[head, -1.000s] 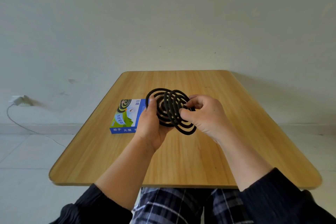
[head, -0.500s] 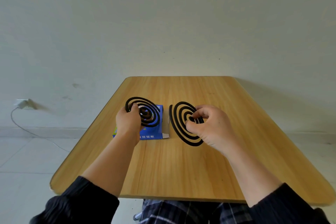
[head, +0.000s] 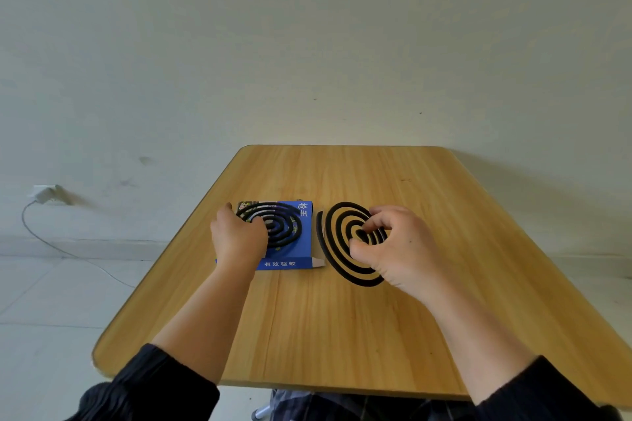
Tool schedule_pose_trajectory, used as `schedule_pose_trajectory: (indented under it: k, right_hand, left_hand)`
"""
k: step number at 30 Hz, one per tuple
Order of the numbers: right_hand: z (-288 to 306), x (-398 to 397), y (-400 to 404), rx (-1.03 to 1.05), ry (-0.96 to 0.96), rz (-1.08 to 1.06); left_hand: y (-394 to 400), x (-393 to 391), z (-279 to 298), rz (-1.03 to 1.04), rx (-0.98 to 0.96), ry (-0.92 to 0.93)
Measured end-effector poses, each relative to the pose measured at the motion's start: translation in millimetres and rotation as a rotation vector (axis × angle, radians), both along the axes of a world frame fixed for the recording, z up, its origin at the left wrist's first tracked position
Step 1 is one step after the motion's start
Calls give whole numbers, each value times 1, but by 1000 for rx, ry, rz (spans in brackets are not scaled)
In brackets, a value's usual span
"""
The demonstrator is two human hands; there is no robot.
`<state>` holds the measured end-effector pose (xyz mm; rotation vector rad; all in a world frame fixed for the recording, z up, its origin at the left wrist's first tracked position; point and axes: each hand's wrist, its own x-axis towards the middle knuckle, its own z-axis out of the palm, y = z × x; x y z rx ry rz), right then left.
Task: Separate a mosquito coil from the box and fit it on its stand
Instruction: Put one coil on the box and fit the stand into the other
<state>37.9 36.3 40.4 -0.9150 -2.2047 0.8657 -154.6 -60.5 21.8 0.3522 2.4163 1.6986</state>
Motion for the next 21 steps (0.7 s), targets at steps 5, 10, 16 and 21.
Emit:
schedule_pose_trajectory:
  k: [5, 10, 16, 21]
  right_hand:
    - [-2, -2, -1, 61, -21, -21]
    - [-1, 0, -4, 115, -19, -18]
    - [0, 1, -8, 196, -30, -35]
    - [1, 5, -8, 314, -24, -30]
  left_hand:
    - [1, 2, 0, -35, -29, 6]
    - [1, 8, 5, -63, -40, 54]
    - [1, 44, 25, -193, 130, 89]
    - [4, 77, 33, -510, 238, -227]
